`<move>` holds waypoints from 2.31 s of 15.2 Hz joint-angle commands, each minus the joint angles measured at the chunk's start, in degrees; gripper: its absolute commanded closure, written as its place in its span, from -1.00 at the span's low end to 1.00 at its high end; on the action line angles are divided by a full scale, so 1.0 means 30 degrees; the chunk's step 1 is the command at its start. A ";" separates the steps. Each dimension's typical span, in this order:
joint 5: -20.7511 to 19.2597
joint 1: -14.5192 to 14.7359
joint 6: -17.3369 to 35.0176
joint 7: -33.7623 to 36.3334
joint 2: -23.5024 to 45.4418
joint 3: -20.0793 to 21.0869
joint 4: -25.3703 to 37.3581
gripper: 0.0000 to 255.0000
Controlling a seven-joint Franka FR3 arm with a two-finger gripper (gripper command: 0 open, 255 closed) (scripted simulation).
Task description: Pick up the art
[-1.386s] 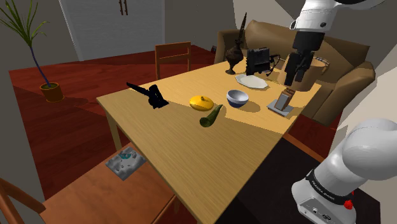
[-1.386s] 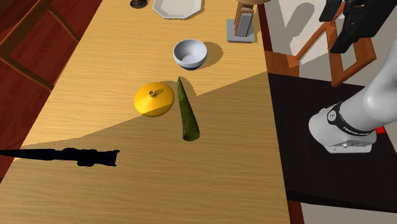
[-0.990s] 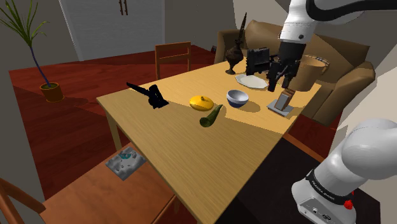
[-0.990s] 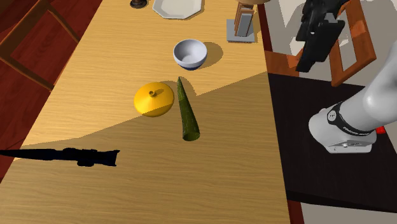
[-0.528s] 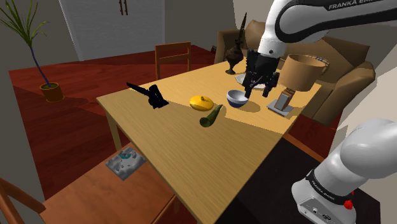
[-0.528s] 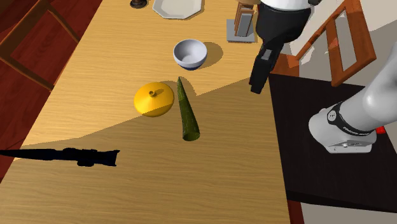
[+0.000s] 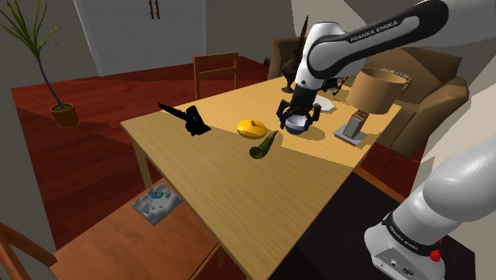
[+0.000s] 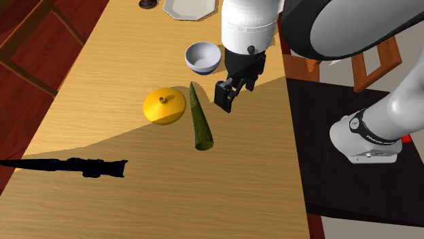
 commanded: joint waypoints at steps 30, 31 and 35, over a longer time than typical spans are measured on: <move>-0.2212 -0.0307 0.8019 0.8047 1.1457 -0.0871 0.4902 1.00; -0.2212 -0.0305 0.8018 0.8050 1.1455 -0.0871 0.4901 1.00; -0.2167 -0.0338 0.7579 0.8044 1.1029 -0.0841 0.4916 1.00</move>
